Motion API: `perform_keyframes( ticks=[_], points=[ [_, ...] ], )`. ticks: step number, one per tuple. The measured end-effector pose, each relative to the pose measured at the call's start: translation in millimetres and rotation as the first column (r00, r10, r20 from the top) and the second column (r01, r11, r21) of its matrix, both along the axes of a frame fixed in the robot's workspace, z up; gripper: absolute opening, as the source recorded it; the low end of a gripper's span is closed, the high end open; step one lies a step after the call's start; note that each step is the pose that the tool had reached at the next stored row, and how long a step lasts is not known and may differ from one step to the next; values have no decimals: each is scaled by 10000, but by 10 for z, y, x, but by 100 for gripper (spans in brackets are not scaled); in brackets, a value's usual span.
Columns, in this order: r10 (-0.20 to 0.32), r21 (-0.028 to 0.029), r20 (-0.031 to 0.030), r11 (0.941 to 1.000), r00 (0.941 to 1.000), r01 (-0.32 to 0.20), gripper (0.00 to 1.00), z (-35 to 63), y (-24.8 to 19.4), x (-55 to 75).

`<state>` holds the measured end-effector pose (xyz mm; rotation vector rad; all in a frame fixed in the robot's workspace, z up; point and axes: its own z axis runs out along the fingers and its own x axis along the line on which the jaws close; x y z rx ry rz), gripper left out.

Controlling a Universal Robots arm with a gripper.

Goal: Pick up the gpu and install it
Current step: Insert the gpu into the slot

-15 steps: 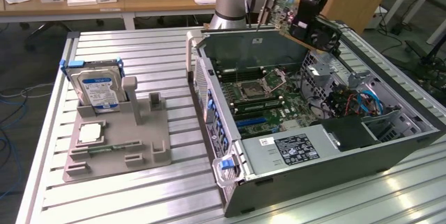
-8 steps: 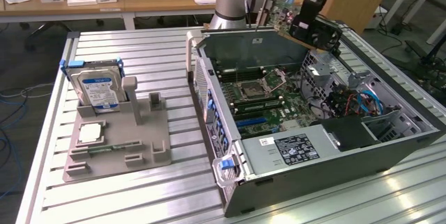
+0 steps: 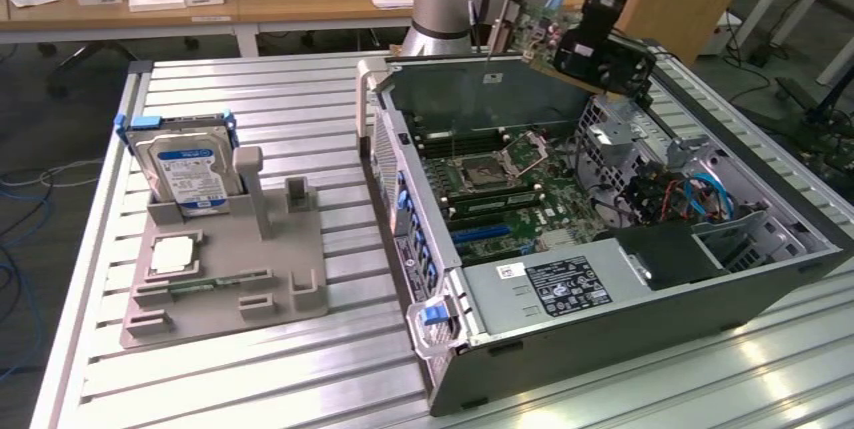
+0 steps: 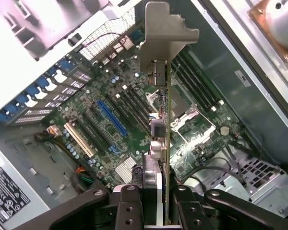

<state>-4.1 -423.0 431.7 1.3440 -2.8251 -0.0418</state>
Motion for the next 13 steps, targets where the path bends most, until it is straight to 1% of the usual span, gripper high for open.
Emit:
perform_keyframes(
  ticks=[2, 4, 7, 8, 9, 10, 12, 13],
  points=[
    [376, 0, 0, 9993, 9993, -376, 28, -1, 0, 0],
    [735, 0, 0, 9973, 9973, -735, 28, -3, 0, 1],
    [1272, -1, 0, 9919, 9919, -1272, 28, -6, 0, 1],
    [1425, -3, 14, 9898, 9898, -1425, 28, -7, 0, 1],
    [1522, -12, 61, 9884, 9883, -1522, 28, -8, 0, 1],
    [1601, -24, 147, 9871, 9870, -1601, 28, -10, 0, 1],
    [1732, -61, 372, 9849, 9842, -1731, 28, -13, 0, 1],
    [1806, -77, 467, 9836, 9824, -1804, 28, -16, 0, 1]
  ],
)
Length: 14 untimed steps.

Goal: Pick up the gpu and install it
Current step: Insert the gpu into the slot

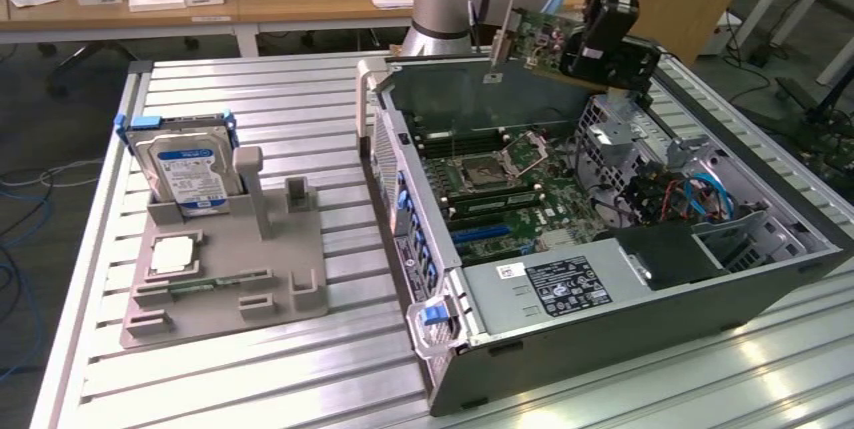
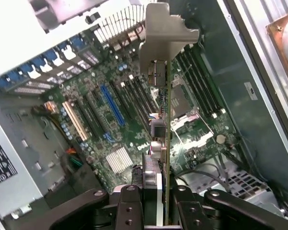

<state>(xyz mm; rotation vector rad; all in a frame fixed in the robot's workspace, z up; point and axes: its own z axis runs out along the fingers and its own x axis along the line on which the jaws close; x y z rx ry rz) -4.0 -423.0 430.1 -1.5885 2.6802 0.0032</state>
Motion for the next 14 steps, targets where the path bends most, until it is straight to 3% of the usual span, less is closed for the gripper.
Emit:
perform_keyframes(
  ticks=[1, 4, 7, 10, 14],
  points=[
    [84, -2, 49, 10000, 10000, -84, 28, -5, 0, 0],
    [353, 50, 59, 9994, 9994, -353, 28, -36, 0, -2],
    [810, 51, 61, 9967, 9967, -811, 28, -57, 0, -2],
    [1347, 52, 61, 9909, 9909, -1348, 28, -80, 0, -2],
    [2066, 51, 61, 9784, 9784, -2067, 28, -116, 0, -2]
  ],
)
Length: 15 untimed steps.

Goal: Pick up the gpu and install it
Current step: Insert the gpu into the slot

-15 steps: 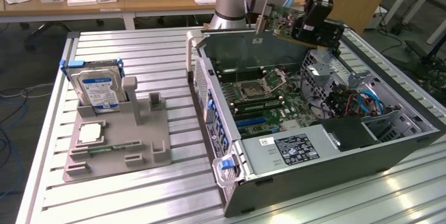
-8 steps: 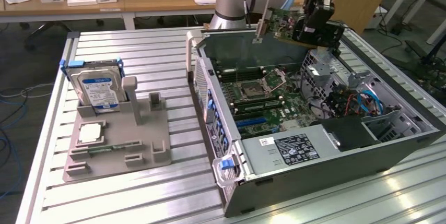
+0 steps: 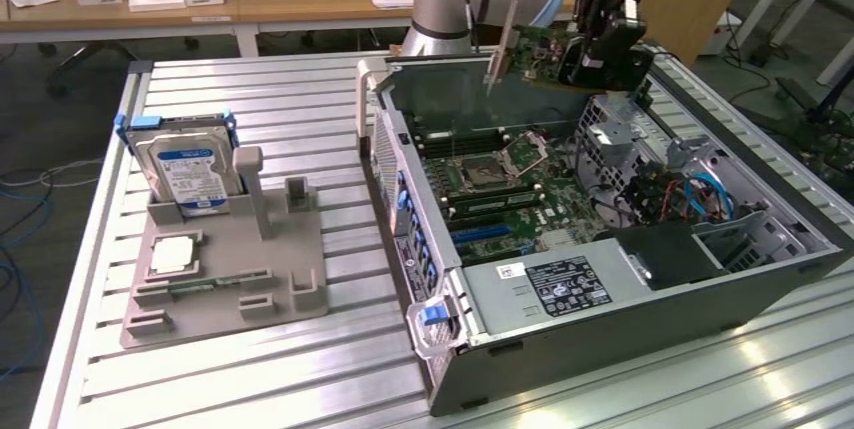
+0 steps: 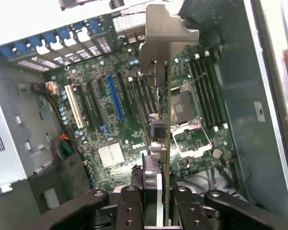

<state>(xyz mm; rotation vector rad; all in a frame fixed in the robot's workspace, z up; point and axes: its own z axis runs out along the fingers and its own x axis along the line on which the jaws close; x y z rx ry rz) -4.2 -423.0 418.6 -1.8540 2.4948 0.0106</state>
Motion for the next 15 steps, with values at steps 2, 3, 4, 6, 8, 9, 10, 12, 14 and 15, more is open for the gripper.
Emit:
perform_keyframes(
  ticks=[2, 3, 4, 6, 8, 9, 10, 12, 14, 15],
  points=[
    [376, 1, 0, 9993, 9993, -376, 28, -18, 0, 0],
    [556, 0, 1, 9985, 9985, -556, 28, -26, 0, 0],
    [729, 0, 5, 9973, 9973, -729, 28, -36, 0, 0],
    [1048, -4, 16, 9945, 9945, -1048, 28, -57, 0, 0],
    [1357, -8, 33, 9907, 9907, -1357, 28, -79, 1, 1],
    [1491, -12, 43, 9888, 9888, -1491, 28, -91, 3, 1],
    [1603, -12, 58, 9871, 9871, -1603, 28, -105, 8, 0],
    [1806, -19, 94, 9836, 9835, -1806, 28, -133, 22, 0],
    [2008, -27, 130, 9796, 9795, -2008, 28, -158, 33, 0],
    [2113, -28, 139, 9774, 9773, -2113, 28, -173, 39, 0]
  ],
)
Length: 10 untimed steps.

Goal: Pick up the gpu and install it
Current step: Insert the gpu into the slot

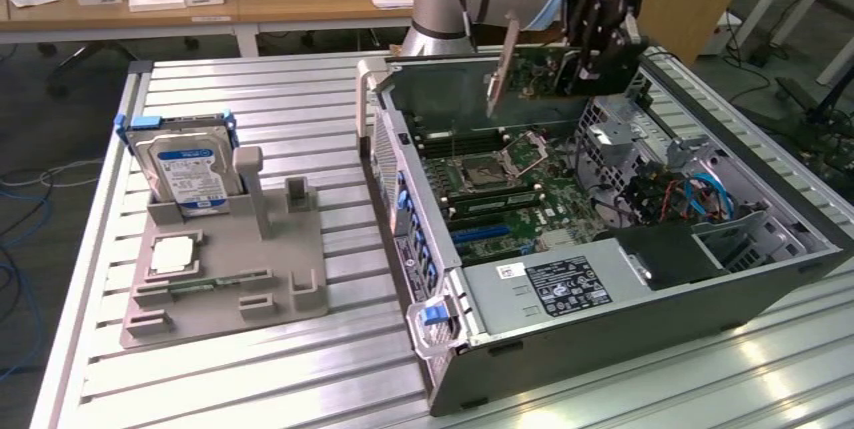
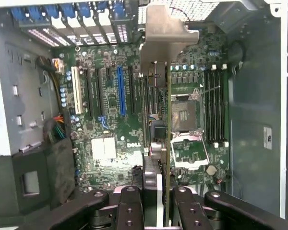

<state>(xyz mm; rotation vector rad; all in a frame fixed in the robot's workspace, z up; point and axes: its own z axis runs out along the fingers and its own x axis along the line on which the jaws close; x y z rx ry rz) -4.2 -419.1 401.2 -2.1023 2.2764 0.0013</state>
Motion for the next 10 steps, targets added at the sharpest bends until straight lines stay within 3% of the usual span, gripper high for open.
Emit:
perform_keyframes(
  ticks=[10],
  points=[
    [552, 0, 4, 9985, 9985, -552, 28, -146, -2, -88]
  ],
)
